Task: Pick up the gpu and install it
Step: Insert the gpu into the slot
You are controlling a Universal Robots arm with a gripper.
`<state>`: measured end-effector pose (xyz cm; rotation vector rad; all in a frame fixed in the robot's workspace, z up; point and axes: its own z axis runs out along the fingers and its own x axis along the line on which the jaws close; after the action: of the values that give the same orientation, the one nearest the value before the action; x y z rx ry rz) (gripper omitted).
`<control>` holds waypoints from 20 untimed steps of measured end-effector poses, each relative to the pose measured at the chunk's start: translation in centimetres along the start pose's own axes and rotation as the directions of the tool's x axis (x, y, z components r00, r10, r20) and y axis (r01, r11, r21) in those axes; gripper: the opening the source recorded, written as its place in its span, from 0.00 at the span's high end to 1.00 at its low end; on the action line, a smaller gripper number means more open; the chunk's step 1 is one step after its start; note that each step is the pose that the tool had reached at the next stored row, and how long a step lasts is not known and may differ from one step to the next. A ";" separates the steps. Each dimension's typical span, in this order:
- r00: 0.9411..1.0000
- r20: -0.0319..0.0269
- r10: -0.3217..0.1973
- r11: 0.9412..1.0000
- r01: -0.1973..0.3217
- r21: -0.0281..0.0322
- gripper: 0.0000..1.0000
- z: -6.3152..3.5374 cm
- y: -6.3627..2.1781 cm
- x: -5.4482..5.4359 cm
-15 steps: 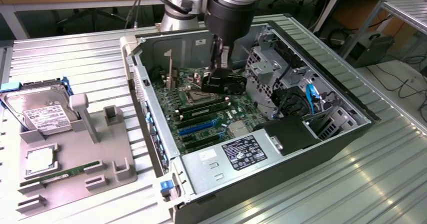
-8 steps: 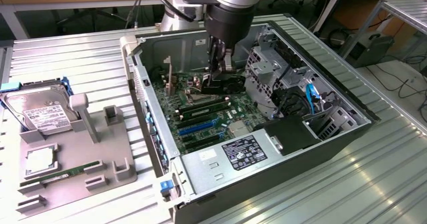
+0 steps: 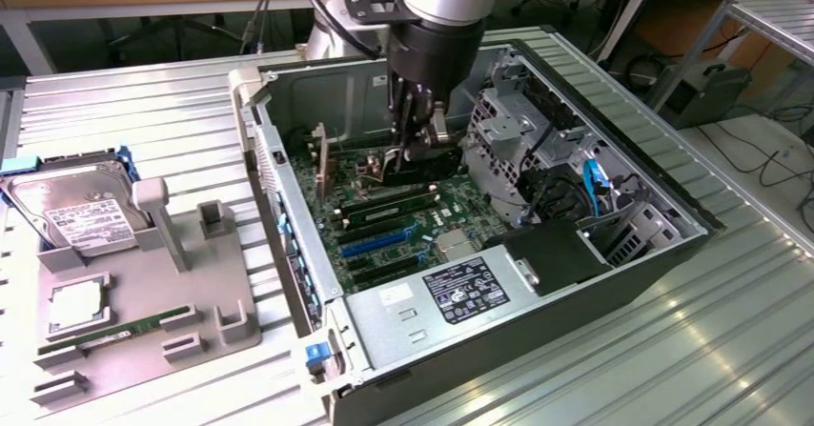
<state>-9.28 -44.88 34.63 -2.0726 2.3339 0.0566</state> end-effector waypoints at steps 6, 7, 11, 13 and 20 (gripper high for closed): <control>1.000 0.000 -0.014 1.000 0.014 0.000 0.74 0.40 0.40 1.0; 1.000 0.000 -0.023 1.000 0.023 -0.001 0.74 0.54 0.44 1.1; 0.999 -0.001 -0.051 0.999 0.051 -0.002 0.74 0.94 0.52 1.4; 0.998 -0.001 -0.065 0.998 0.065 -0.003 0.74 1.13 0.53 1.5; 0.995 -0.001 -0.098 0.995 0.098 -0.004 0.74 2.41 1.03 1.7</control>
<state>-10.53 -46.36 32.17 -2.1865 2.2301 0.0581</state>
